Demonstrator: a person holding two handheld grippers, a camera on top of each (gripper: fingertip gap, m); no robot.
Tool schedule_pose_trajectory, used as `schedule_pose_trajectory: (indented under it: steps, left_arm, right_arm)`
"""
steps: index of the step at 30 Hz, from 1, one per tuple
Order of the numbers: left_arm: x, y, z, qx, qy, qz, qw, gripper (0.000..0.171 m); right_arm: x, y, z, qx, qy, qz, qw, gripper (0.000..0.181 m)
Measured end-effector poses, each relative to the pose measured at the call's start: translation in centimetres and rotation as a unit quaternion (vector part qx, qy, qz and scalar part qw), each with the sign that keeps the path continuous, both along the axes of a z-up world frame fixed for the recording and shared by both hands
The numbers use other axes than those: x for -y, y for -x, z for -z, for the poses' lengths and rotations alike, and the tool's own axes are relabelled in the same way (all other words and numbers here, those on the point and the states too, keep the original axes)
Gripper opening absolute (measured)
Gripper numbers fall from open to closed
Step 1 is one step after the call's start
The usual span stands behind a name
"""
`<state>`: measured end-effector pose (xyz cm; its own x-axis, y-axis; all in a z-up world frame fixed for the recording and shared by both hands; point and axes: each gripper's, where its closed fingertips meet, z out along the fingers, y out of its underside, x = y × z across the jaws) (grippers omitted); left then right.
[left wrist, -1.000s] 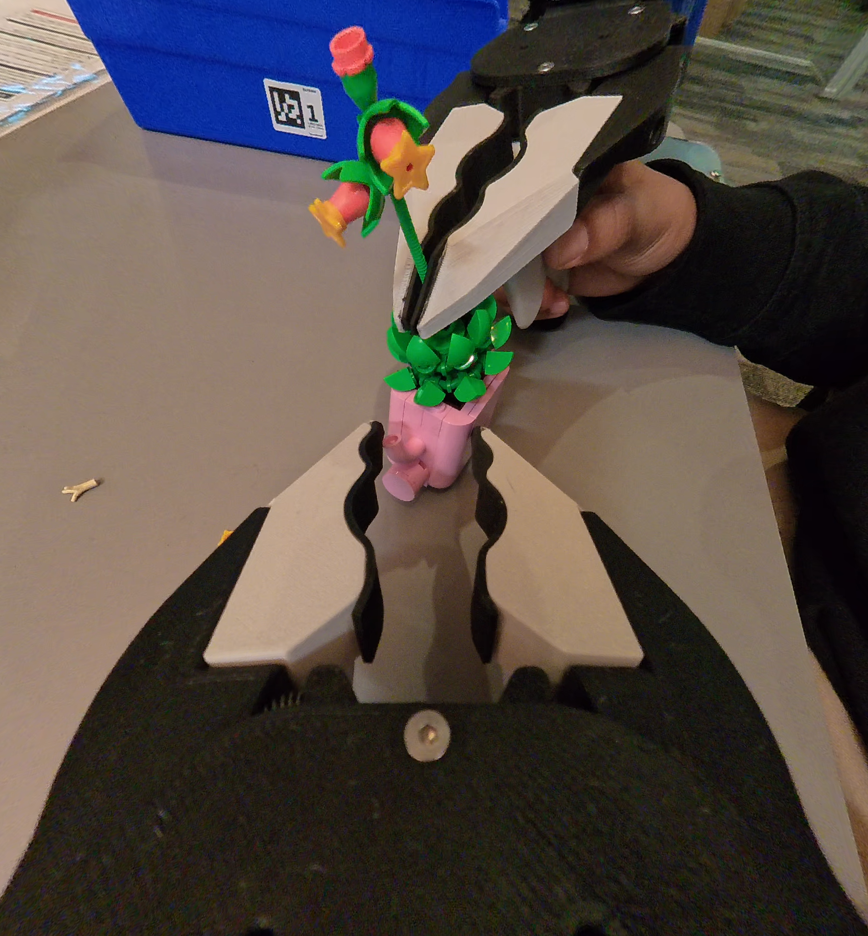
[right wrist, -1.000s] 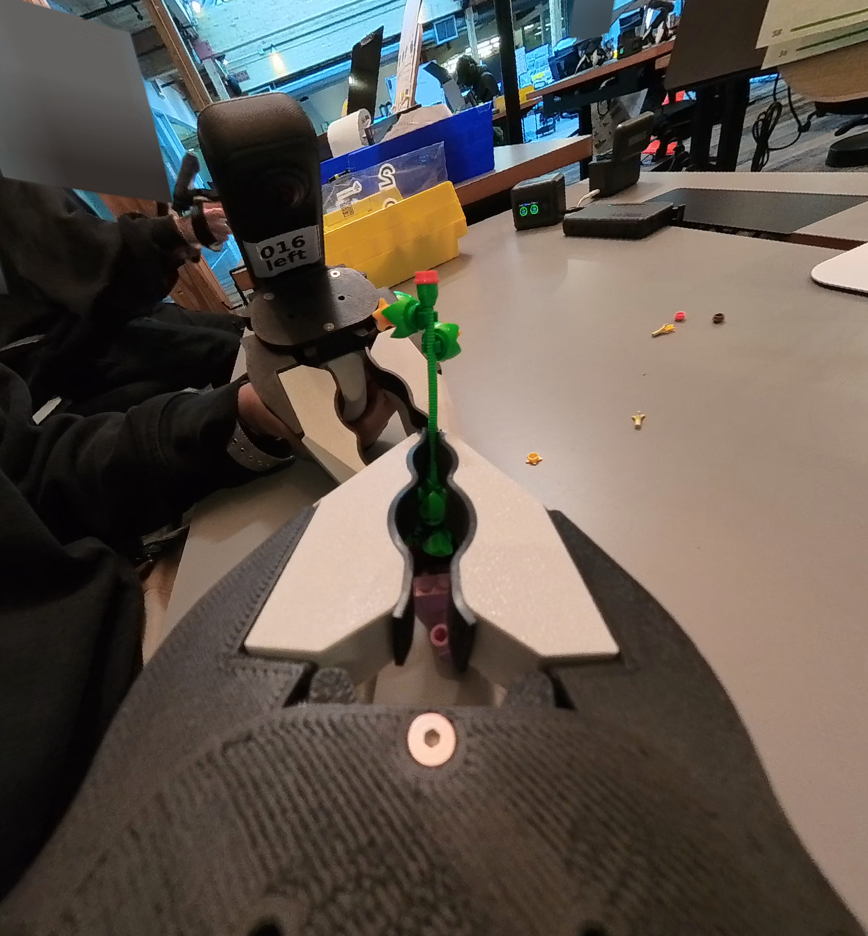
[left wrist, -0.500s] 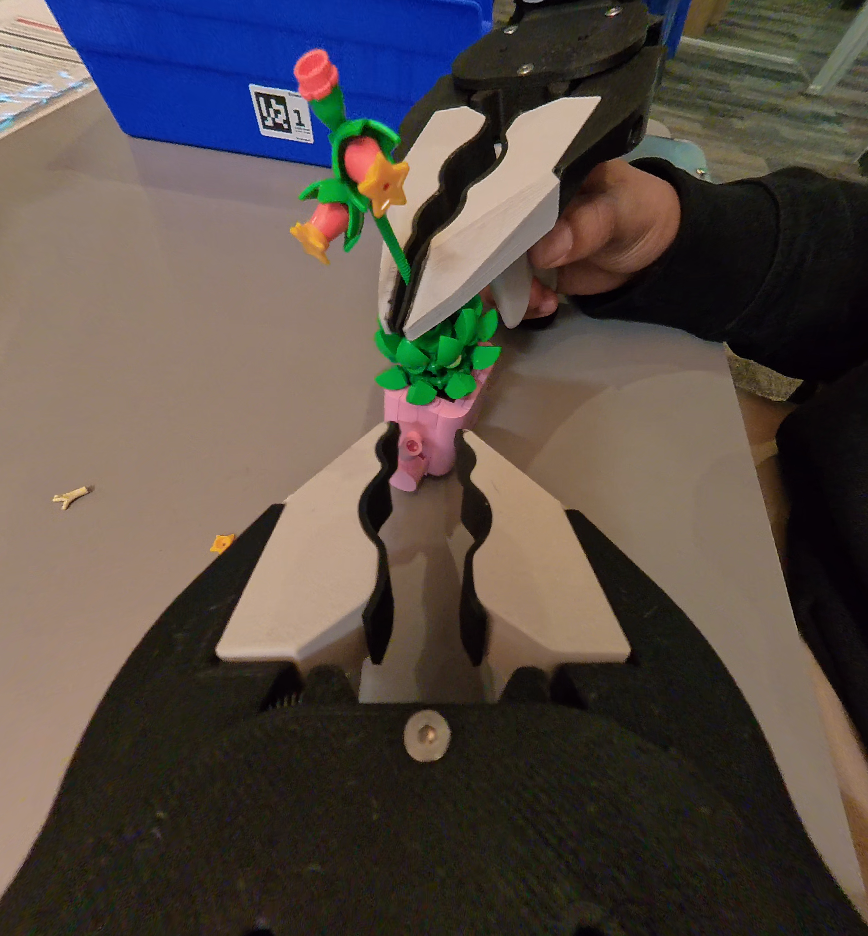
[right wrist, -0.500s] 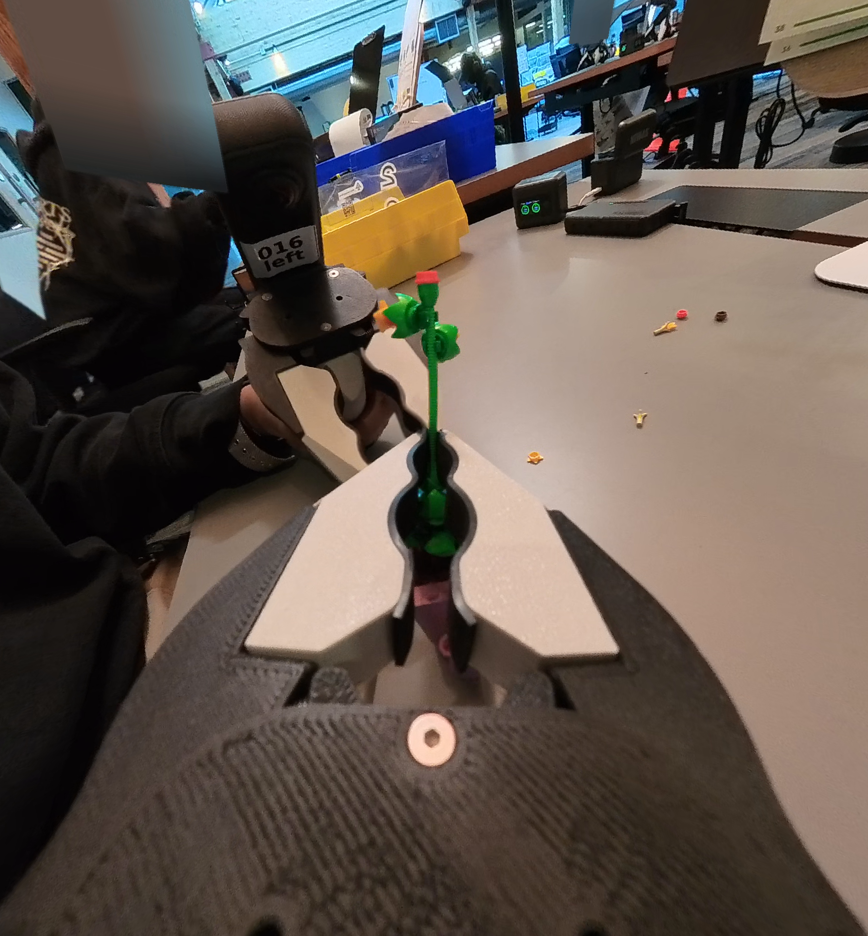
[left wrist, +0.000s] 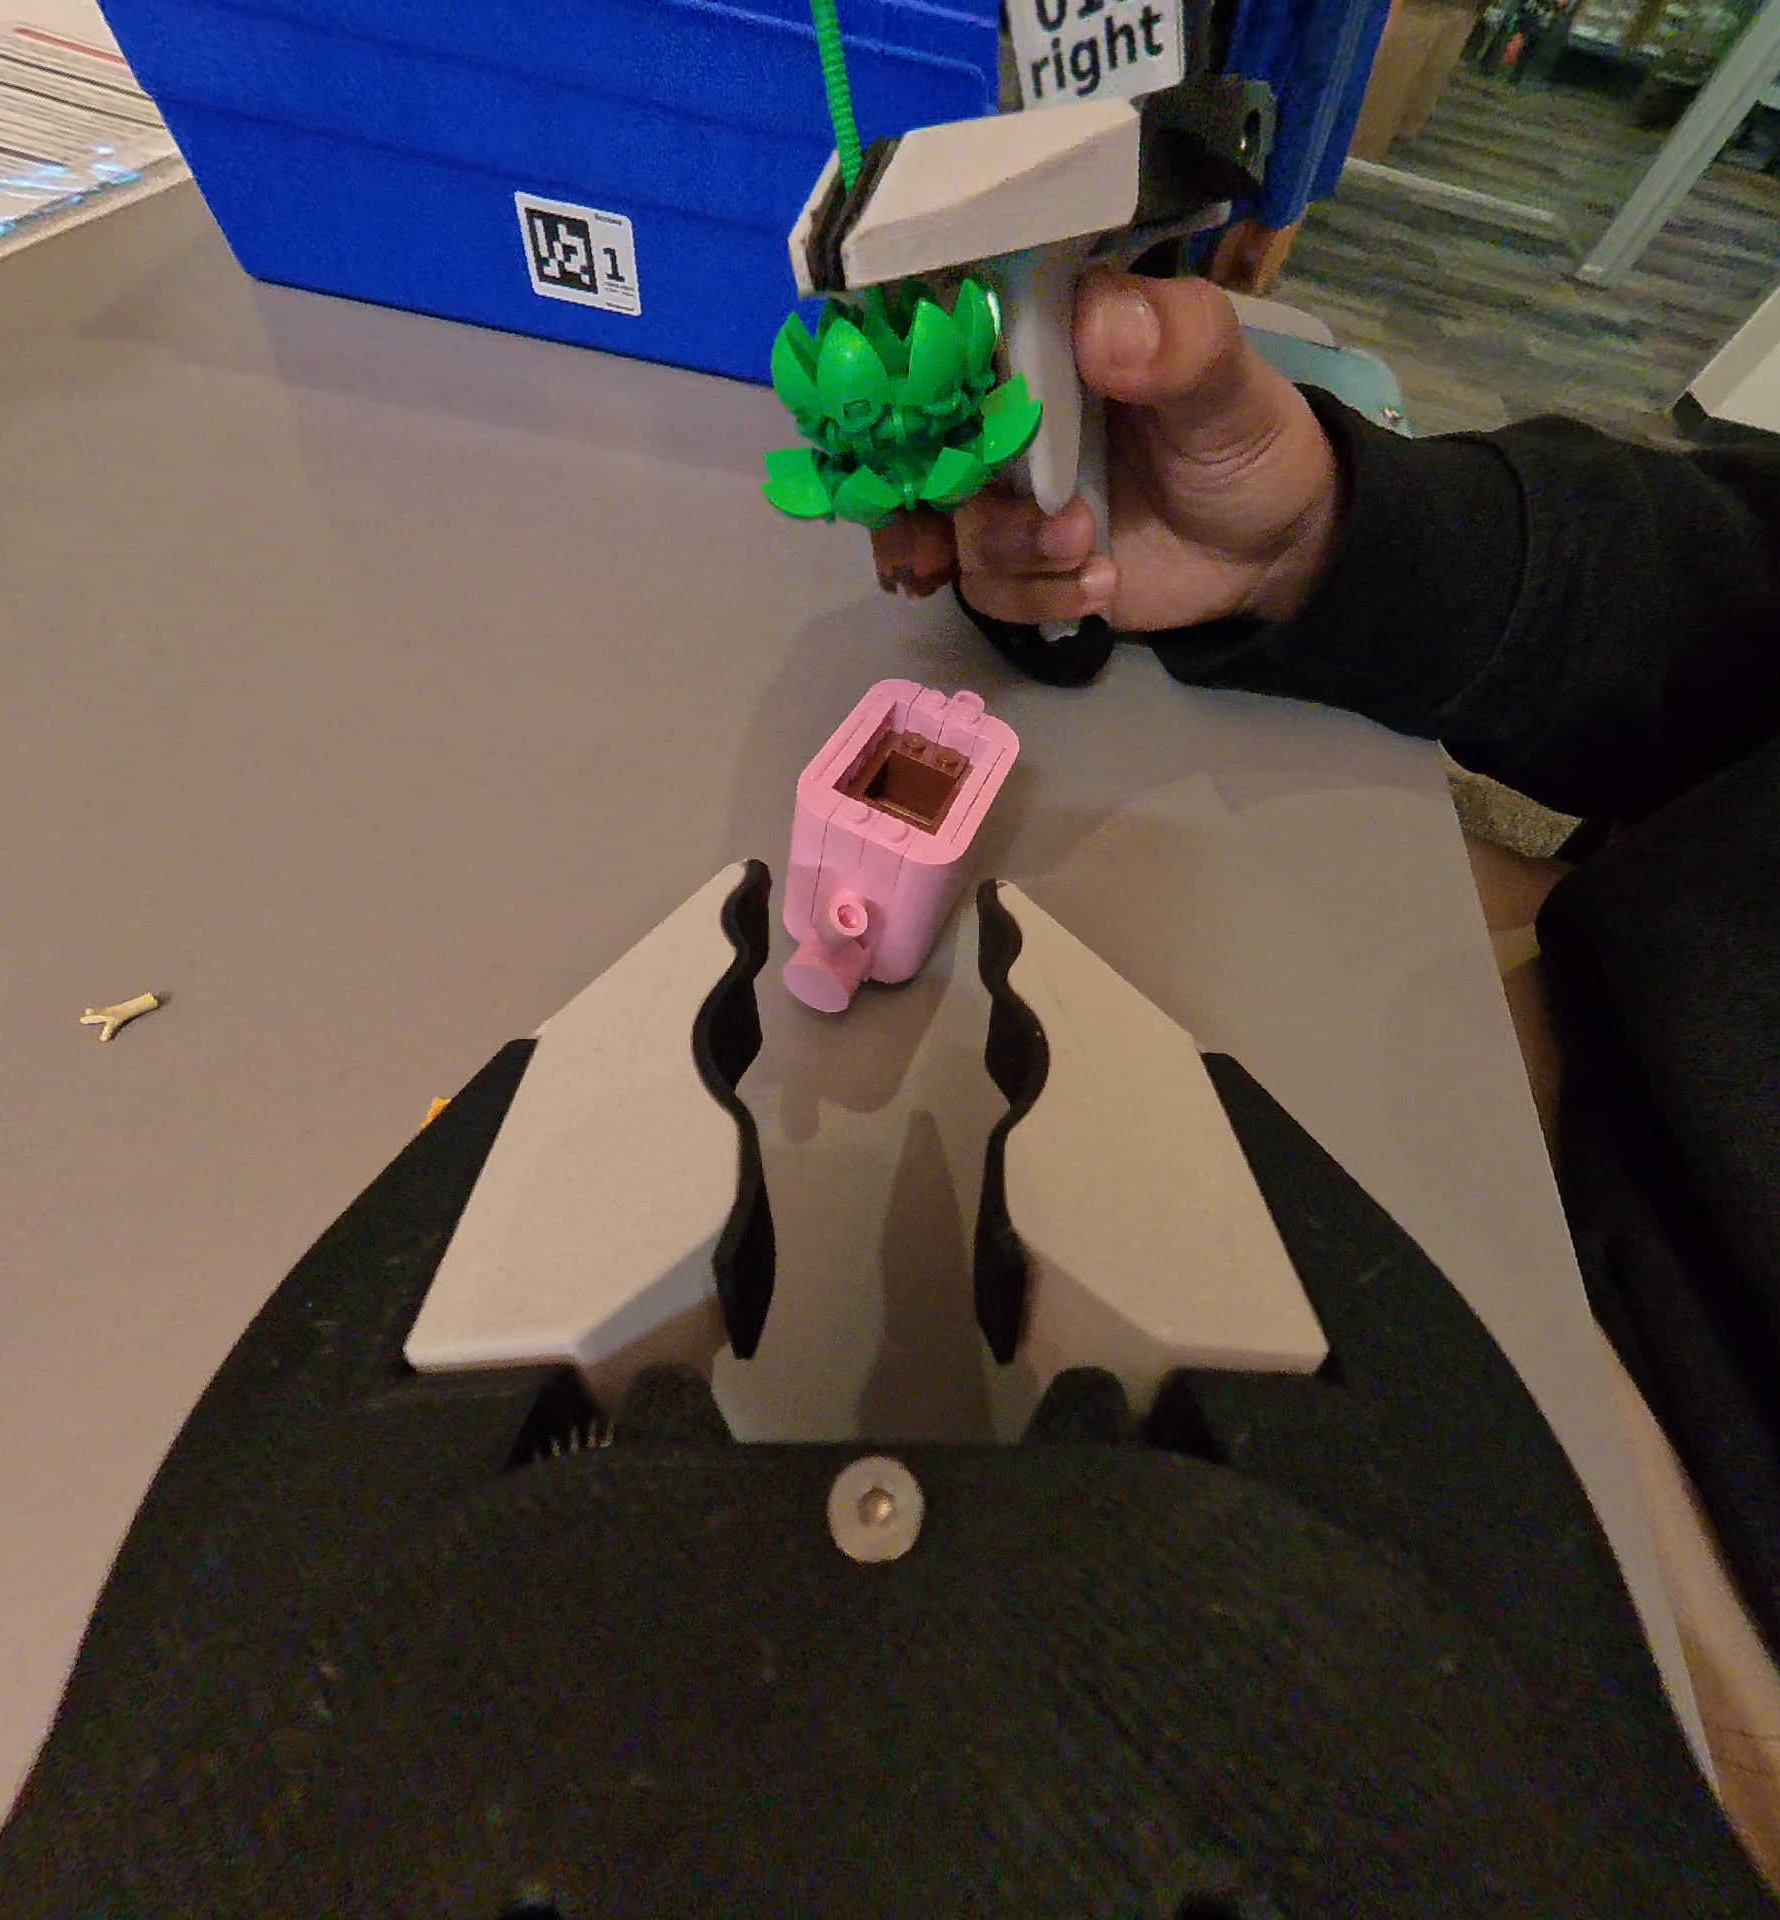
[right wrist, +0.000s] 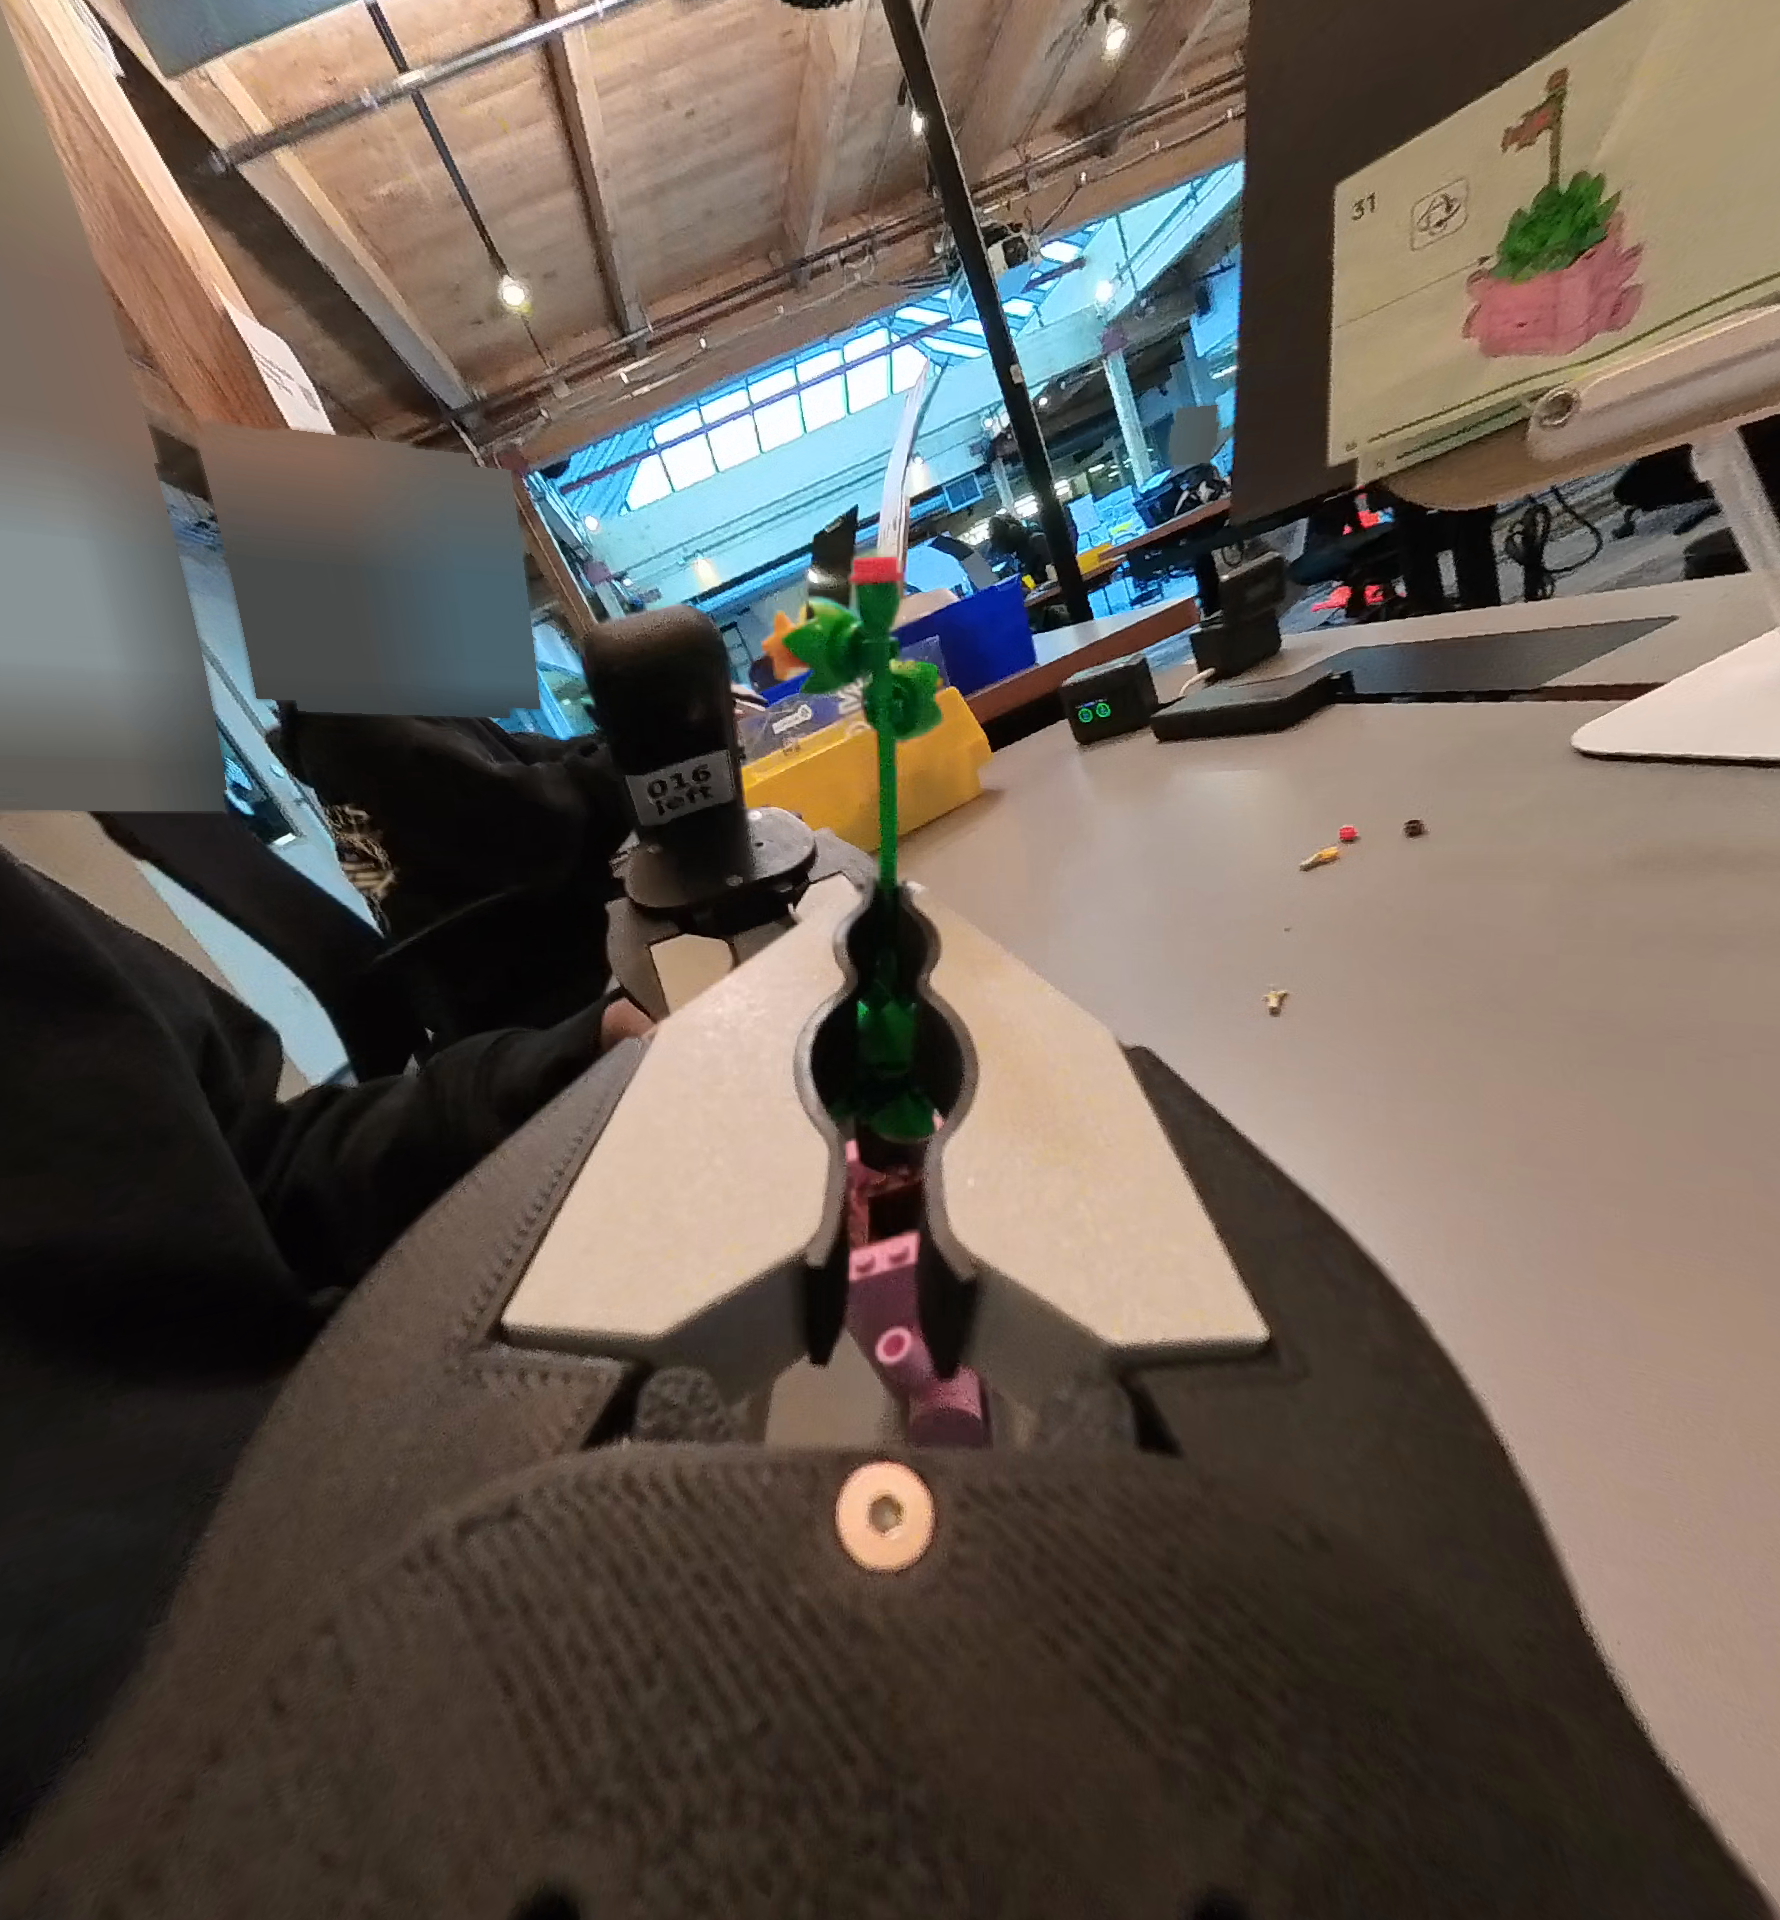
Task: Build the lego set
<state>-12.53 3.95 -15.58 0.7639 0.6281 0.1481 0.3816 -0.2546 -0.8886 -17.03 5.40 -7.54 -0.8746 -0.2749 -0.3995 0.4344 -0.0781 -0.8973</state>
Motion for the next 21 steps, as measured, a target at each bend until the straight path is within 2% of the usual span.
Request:
schedule_pose_trajectory:
  steps: [3, 6, 9, 12, 19, 21]
  left_arm:
    - [0.1, 0.1, -0.4, -0.006, -0.012, -0.006, 1.000, 0.043]
    - [0.0, 0.4, -2.4, -0.037, -0.061, -0.015, 0.997, 0.049]
    - [-0.4, 0.1, -5.5, -0.071, -0.141, -0.011, 0.987, 0.050]
    - [-1.4, -0.7, -7.6, -0.064, -0.229, 0.023, 0.971, 0.048]
    - [-4.3, -1.3, -8.0, -0.018, -0.285, 0.068, 0.956, 0.036]
    - [-4.5, -1.2, -7.9, -0.014, -0.286, 0.069, 0.956, 0.026]
  right_arm:
    - [0.1, -0.5, -0.2, -0.004, 0.006, -0.010, 1.000, 0.000]
    - [0.0, -1.5, -1.2, 0.030, 0.042, -0.048, 0.998, 0.000]
    - [-0.4, -2.3, -2.5, 0.060, 0.084, -0.083, 0.991, 0.000]
    - [-0.9, -2.6, -3.6, 0.083, 0.121, -0.101, 0.984, 0.000]
    - [-1.0, -3.5, -4.4, 0.093, 0.148, -0.121, 0.977, 0.000]
    - [-0.8, -3.8, -4.3, 0.092, 0.146, -0.124, 0.977, 0.000]
